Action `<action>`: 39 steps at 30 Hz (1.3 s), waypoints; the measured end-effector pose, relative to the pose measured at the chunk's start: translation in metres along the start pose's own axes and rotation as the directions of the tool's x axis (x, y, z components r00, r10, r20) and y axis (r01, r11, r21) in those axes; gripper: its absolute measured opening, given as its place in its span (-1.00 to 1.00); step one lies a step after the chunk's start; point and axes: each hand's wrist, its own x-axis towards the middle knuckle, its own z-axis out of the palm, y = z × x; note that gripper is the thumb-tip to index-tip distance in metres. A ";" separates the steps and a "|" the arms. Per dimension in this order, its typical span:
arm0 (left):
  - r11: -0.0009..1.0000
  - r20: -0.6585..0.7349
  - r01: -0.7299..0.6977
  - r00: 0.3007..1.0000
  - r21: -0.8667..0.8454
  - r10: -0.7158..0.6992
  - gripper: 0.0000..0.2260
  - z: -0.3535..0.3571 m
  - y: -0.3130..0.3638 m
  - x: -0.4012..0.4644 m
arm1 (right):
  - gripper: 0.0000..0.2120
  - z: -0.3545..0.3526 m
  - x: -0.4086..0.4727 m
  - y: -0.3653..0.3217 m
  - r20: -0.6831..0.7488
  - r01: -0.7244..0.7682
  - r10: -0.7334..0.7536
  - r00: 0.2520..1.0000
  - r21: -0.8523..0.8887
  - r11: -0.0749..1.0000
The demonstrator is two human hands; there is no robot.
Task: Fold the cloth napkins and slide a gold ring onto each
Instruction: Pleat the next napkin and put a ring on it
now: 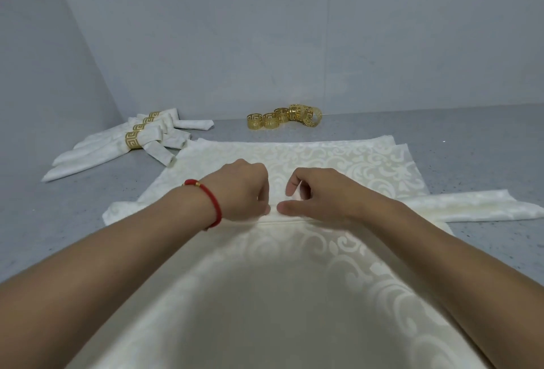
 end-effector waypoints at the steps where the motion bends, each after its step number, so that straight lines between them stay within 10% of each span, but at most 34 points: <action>1: 1.000 0.040 0.006 0.999 0.011 -0.007 -0.91 -0.003 0.002 0.000 | -0.64 0.001 0.000 -0.001 -0.002 0.002 -0.002 1.000 -0.038 0.999; 9: 0.964 0.378 -0.044 0.924 0.263 -0.061 -0.74 -0.030 0.023 0.010 | -0.63 0.002 -0.004 -0.006 -0.029 0.010 -0.014 0.999 -0.123 0.992; 17: 0.935 0.597 0.071 0.785 -0.346 0.162 -0.74 -0.060 0.017 0.018 | -0.60 0.003 -0.005 -0.007 -0.056 0.001 -0.007 0.998 -0.118 0.993; 24: 0.892 0.255 -0.183 0.917 -0.414 0.306 -0.90 -0.027 -0.002 0.012 | -0.71 0.003 0.000 0.000 -0.003 0.037 -0.038 0.999 -0.065 0.997; 30: 0.805 -0.036 -0.279 0.951 -0.523 0.306 -0.93 0.005 -0.007 0.004 | -0.85 -0.033 -0.014 0.017 0.130 -0.017 -0.029 0.991 0.334 0.942; 39: 0.804 0.000 -0.248 0.955 -0.541 0.296 -0.97 0.017 -0.010 0.017 | -0.59 -0.094 -0.033 0.030 0.306 -0.273 0.352 0.885 -0.272 0.923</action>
